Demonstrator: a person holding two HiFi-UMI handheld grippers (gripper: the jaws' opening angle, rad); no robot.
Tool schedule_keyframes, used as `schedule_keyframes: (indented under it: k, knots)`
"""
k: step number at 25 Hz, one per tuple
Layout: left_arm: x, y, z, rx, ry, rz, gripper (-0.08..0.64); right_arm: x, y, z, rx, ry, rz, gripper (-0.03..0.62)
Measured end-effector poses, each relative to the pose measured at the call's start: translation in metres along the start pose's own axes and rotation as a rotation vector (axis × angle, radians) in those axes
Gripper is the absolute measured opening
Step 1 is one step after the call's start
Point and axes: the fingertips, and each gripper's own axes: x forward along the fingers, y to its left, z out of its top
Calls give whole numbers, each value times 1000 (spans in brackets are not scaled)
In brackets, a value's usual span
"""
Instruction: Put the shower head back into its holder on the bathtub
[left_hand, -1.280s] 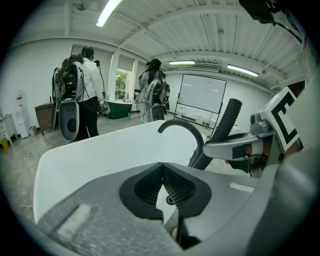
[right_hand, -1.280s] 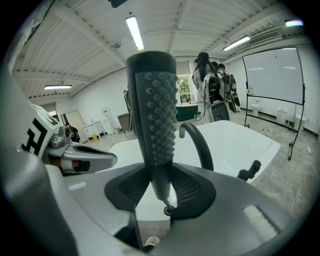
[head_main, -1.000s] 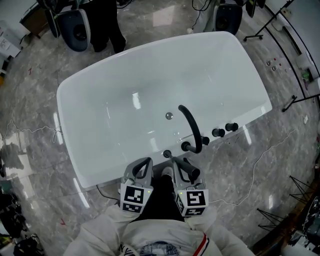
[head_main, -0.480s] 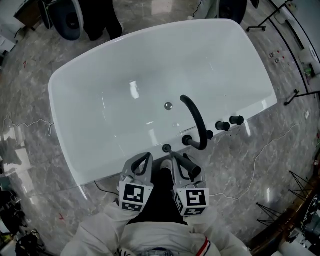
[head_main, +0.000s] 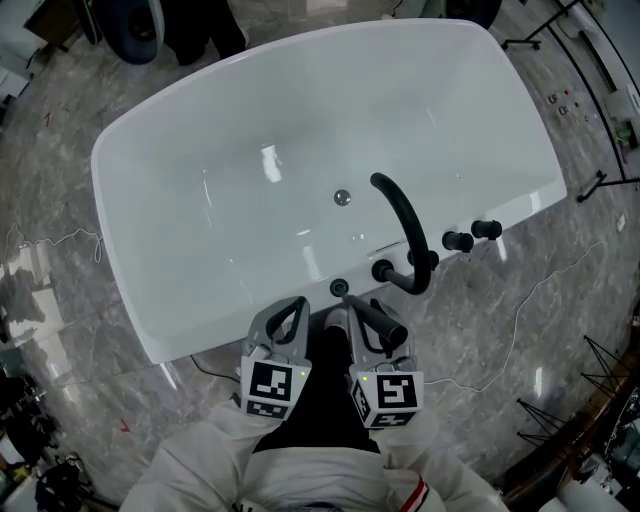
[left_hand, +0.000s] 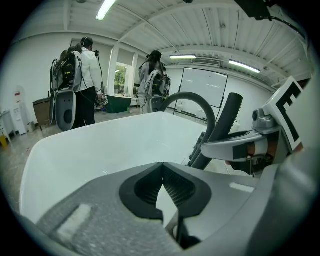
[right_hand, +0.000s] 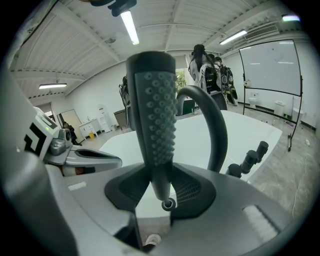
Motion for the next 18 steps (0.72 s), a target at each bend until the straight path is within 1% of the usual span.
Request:
schedule_keyframes:
  k: [6, 11, 18]
  knots:
    - [10, 1, -12, 7, 8, -12, 2, 12, -2, -14, 5, 11, -1, 138]
    - [15, 4, -13, 13, -22, -7, 2, 20, -1, -21, -13, 14, 6, 138]
    - [27, 7, -23, -18, -31, -9, 2, 32, -4, -32, -25, 28, 6, 138]
